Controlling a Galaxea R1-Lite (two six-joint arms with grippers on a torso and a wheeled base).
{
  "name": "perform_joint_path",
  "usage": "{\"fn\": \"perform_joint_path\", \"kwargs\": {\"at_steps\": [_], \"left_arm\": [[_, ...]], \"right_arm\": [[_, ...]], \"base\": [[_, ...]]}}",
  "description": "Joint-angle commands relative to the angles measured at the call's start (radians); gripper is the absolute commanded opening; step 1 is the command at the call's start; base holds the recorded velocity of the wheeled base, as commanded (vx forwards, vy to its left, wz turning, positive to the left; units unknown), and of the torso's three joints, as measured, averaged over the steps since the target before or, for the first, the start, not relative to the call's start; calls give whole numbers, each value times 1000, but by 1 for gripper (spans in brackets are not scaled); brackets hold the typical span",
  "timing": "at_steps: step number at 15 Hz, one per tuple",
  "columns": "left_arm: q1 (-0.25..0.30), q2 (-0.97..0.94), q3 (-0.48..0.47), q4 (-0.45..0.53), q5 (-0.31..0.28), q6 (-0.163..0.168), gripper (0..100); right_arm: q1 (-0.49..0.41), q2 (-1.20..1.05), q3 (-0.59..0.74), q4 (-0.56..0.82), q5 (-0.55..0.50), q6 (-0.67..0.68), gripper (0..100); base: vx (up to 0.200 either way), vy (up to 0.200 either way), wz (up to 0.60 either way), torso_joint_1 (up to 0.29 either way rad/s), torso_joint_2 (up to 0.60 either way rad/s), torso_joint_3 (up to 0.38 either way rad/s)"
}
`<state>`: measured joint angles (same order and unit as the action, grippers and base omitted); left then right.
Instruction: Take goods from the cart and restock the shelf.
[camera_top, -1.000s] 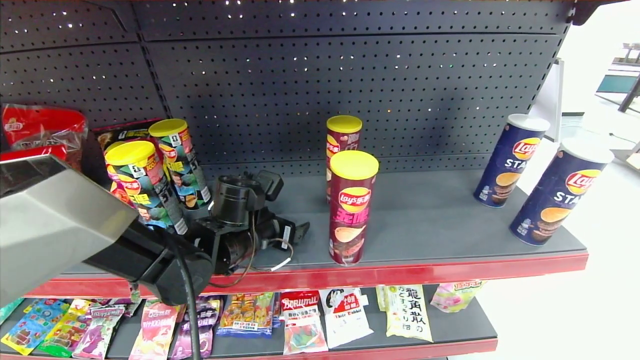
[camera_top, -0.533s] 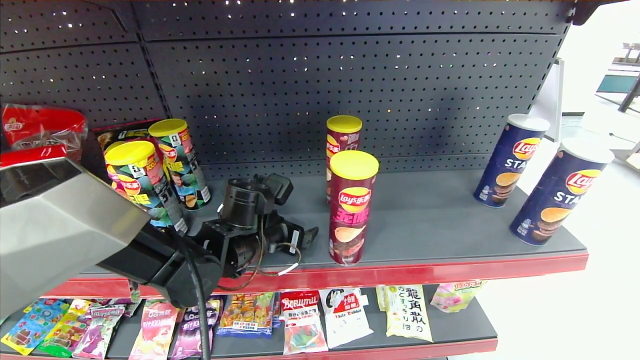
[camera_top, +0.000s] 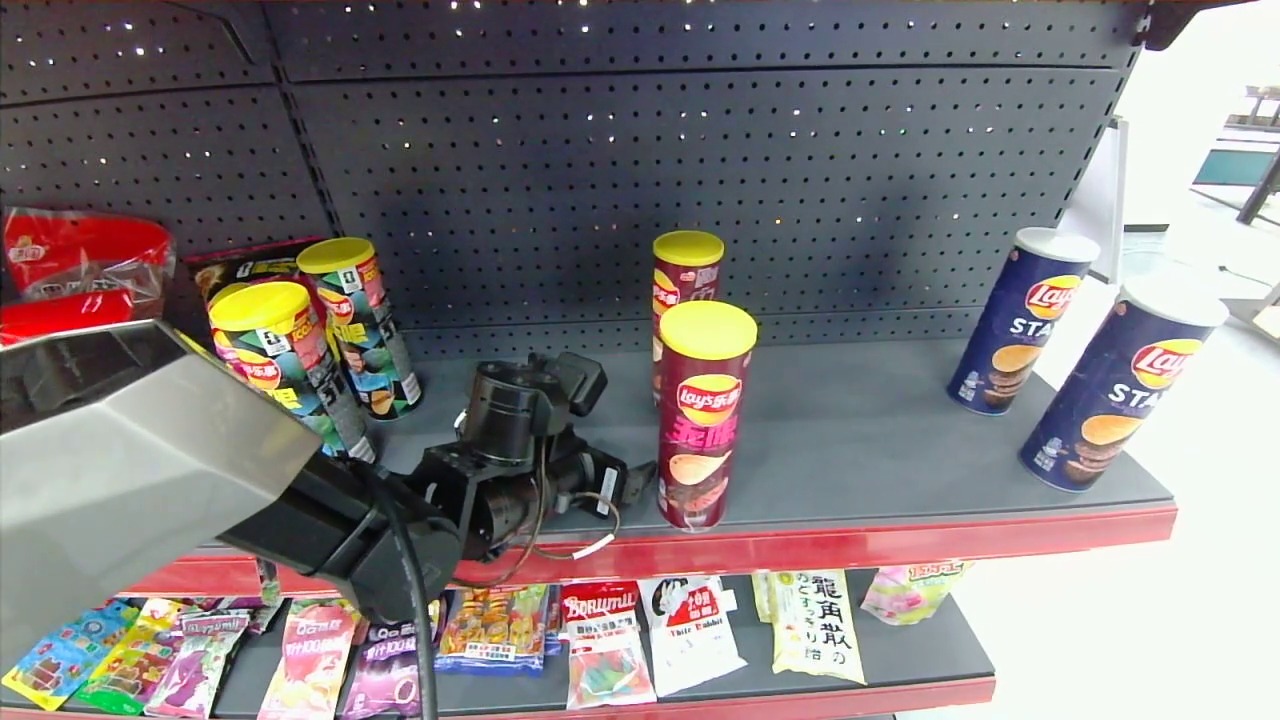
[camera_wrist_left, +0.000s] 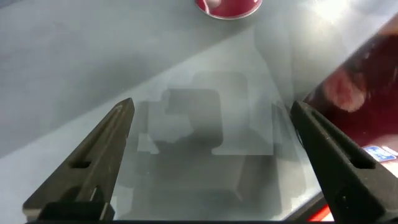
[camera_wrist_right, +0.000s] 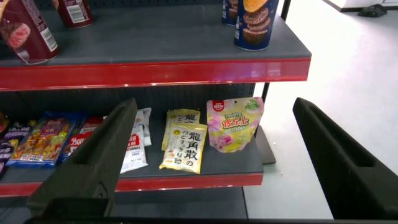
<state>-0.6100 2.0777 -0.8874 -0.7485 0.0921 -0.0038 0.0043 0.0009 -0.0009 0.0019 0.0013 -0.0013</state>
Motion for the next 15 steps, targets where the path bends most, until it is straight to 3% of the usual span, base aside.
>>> {"fn": "perform_joint_path", "kwargs": {"at_steps": [1, 15], "left_arm": [[-4, 2, -5, 5, 1, -1, 100], [-10, 27, -38, 21, 1, -1, 100]], "right_arm": [[0, 1, 1, 0, 0, 0, 100], [0, 1, -1, 0, 0, 0, 100]], "base": [[0, 0, 0, 0, 0, 0], [0, 0, 0, 0, 0, 0]]}}
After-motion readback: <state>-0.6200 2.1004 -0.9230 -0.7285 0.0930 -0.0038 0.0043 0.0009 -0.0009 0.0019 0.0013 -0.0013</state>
